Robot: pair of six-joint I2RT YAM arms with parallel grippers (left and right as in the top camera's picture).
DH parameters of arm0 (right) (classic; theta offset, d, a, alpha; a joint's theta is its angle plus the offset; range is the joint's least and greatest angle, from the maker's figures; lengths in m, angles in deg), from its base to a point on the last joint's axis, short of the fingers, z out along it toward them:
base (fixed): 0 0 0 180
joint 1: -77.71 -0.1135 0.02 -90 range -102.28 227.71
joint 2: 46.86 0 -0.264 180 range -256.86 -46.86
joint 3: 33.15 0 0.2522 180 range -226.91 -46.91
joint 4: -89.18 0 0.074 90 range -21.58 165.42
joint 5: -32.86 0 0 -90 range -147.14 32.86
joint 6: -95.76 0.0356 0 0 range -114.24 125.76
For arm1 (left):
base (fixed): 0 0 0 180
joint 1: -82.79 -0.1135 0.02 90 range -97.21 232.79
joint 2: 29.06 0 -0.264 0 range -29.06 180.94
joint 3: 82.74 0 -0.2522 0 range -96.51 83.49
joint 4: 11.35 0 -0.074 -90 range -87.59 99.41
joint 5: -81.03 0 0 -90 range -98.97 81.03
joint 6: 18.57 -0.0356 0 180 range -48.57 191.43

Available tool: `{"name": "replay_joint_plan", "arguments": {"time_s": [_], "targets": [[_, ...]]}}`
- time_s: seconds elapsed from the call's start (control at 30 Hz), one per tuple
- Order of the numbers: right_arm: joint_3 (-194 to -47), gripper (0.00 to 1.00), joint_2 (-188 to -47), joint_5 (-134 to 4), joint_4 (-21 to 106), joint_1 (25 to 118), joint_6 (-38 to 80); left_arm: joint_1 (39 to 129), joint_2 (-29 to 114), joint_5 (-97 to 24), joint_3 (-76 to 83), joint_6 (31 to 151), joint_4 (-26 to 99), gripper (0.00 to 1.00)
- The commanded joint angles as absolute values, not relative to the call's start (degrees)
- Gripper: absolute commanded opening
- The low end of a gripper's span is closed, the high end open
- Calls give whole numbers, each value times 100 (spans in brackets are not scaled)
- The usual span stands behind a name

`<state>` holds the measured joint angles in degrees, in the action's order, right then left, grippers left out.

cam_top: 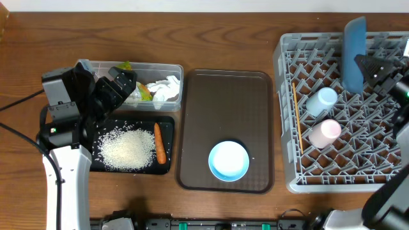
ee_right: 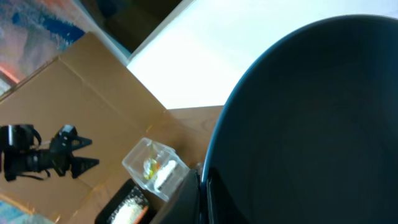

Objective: Sort waste into correct bins and load items into the dishwasher rack
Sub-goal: 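Insert the blue plate upright into the rack's back-right slots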

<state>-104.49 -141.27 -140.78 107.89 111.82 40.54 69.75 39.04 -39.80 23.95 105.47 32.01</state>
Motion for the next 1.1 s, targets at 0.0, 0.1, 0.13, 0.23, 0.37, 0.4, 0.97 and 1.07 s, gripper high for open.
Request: {"name": "replay_joint_plan", "arguments": {"time_s": [0.0, 0.1, 0.13, 0.23, 0.37, 0.4, 0.97, 1.07], "targets": [[-10532, 1, -14374, -14445, 11172, 11219, 4330, 6958, 3910, -3912, 2362, 10427, 3195, 100], [-10532, 1, -14511, -14443, 11368, 11228, 4448, 6958, 3910, -3910, 2362, 10427, 3197, 100], [-10532, 1, -14535, -14438, 11390, 11239, 4446, 6958, 3910, -3910, 2362, 10427, 3195, 100], [-10532, 1, -14544, -14421, 11410, 11305, 4424, 6958, 3910, -3910, 2362, 10427, 3195, 100], [-10532, 1, -14544, -14412, 11447, 11381, 4380, 6958, 3910, -3910, 2362, 10427, 3197, 100], [-10532, 1, -14544, -14401, 11447, 11394, 4380, 6958, 3910, -3910, 2362, 10427, 3197, 100], [-10530, 1, -14555, -13794, 11482, 11292, 4918, 6958, 3910, -3910, 2362, 10427, 3197, 100], [-10530, 1, -14555, -13632, 11537, 11184, 5134, 6958, 3910, -3910, 2362, 10427, 3195, 100]]}}
